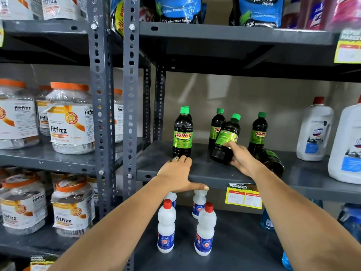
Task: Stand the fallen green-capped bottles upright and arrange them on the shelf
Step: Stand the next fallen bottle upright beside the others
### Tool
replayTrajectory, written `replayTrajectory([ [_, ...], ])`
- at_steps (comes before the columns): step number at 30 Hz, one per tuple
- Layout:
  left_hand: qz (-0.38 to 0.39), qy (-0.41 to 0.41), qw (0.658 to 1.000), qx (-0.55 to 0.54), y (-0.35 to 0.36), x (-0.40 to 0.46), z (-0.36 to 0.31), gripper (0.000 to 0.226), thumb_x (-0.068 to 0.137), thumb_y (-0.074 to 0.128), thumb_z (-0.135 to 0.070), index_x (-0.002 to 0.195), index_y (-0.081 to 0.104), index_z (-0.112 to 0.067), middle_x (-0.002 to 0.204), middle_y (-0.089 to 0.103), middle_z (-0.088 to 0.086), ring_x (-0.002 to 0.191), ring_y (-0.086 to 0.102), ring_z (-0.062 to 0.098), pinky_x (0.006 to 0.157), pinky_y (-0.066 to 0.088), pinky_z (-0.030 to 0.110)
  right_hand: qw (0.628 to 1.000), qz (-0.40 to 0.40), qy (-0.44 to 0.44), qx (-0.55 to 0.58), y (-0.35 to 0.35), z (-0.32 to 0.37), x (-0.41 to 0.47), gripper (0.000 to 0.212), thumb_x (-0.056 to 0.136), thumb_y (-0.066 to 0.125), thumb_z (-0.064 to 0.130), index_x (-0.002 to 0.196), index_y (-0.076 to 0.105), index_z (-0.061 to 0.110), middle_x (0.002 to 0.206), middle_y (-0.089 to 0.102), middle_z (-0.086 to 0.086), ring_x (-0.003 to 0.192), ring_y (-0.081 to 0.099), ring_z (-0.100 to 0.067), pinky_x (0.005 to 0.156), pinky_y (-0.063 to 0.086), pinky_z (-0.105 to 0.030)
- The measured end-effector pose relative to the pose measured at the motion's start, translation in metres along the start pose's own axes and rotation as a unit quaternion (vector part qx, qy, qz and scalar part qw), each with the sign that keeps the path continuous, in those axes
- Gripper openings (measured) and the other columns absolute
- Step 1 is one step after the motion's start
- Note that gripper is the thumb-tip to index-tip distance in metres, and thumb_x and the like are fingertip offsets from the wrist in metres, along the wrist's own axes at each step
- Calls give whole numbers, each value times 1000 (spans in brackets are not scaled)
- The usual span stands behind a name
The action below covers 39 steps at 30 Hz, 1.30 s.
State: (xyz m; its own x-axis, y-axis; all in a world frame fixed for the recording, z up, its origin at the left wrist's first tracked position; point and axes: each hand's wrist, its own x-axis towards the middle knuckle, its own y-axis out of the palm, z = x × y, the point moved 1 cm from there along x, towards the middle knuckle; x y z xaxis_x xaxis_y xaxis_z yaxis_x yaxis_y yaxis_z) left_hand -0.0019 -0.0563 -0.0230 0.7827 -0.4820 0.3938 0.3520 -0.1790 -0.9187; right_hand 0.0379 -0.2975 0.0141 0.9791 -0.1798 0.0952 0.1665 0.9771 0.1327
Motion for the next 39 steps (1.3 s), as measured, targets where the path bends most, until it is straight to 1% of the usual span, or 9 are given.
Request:
replayTrajectory([
  [3, -7, 1, 1000, -3, 0, -1, 0, 106, 65, 42, -95, 131, 43, -12, 127, 50, 4, 113, 49, 26, 94, 46, 43, 999, 9, -24, -38, -1, -2, -1, 18, 88, 59, 16, 106, 60, 17, 114, 69, -7, 104, 65, -19, 88, 52, -38],
  [6, -11, 0, 1000, 0, 1, -1, 0, 108, 64, 42, -95, 132, 43, -11, 128, 51, 4, 114, 49, 25, 94, 46, 42, 996, 34, -32, -79, 0, -1, -4, 37, 86, 57, 6, 121, 58, 16, 108, 69, 5, 93, 61, -4, 76, 43, -24],
  [12, -32, 2, 999, 6, 4, -2, 1, 108, 64, 39, -96, 132, 45, -12, 126, 52, 2, 113, 50, 24, 91, 47, 41, 997, 21, -40, -63, -4, -7, 4, 42, 77, 54, -8, 113, 59, 14, 109, 68, -7, 114, 56, -27, 110, 32, -44],
  [17, -52, 10, 999, 11, 7, 0, 2, 108, 63, 36, -97, 130, 48, -13, 124, 54, 1, 112, 51, 22, 88, 47, 40, 984, 13, -103, -143, -2, -7, 6, 51, 68, 76, -9, 106, 59, 19, 105, 70, -2, 102, 62, -18, 92, 42, -31],
  [20, -53, 6, 998, 15, 8, 0, 2, 109, 63, 35, -98, 130, 48, -13, 124, 54, 1, 112, 51, 22, 88, 47, 40, 982, 22, -101, -158, -1, -9, 8, 68, 71, 71, -12, 129, 47, 13, 116, 65, -7, 112, 57, -24, 96, 38, -32],
  [25, -43, 4, 999, 18, 8, 0, 2, 110, 62, 34, -98, 129, 48, -13, 124, 55, 1, 112, 50, 22, 87, 47, 40, 972, 10, -109, -207, -1, -10, 6, 69, 67, 85, 6, 126, 50, 14, 114, 65, -3, 107, 58, -20, 96, 41, -33],
  [30, -39, 3, 999, 18, 8, 1, 1, 111, 61, 33, -99, 131, 47, -14, 127, 54, 1, 114, 50, 22, 88, 47, 40, 978, 22, -113, -172, -2, -10, 8, 54, 73, 71, -4, 120, 54, 15, 108, 69, -2, 116, 59, -26, 91, 40, -29],
  [34, -15, 8, 999, 28, 4, 1, 1, 114, 63, 31, -98, 136, 46, -12, 130, 51, 3, 117, 48, 24, 90, 46, 42, 973, 4, -116, -201, -2, -11, 7, 68, 69, 83, 6, 128, 50, 14, 120, 65, -5, 112, 59, -23, 101, 41, -36],
  [39, 54, -14, 996, 67, -5, 8, -13, 126, 58, 8, -100, 136, 47, -9, 135, 44, 10, 120, 41, 31, 89, 43, 46, 971, -4, -123, -207, -2, -11, 5, 71, 68, 84, 7, 130, 50, 14, 123, 65, -7, 115, 60, -24, 102, 43, -38],
])
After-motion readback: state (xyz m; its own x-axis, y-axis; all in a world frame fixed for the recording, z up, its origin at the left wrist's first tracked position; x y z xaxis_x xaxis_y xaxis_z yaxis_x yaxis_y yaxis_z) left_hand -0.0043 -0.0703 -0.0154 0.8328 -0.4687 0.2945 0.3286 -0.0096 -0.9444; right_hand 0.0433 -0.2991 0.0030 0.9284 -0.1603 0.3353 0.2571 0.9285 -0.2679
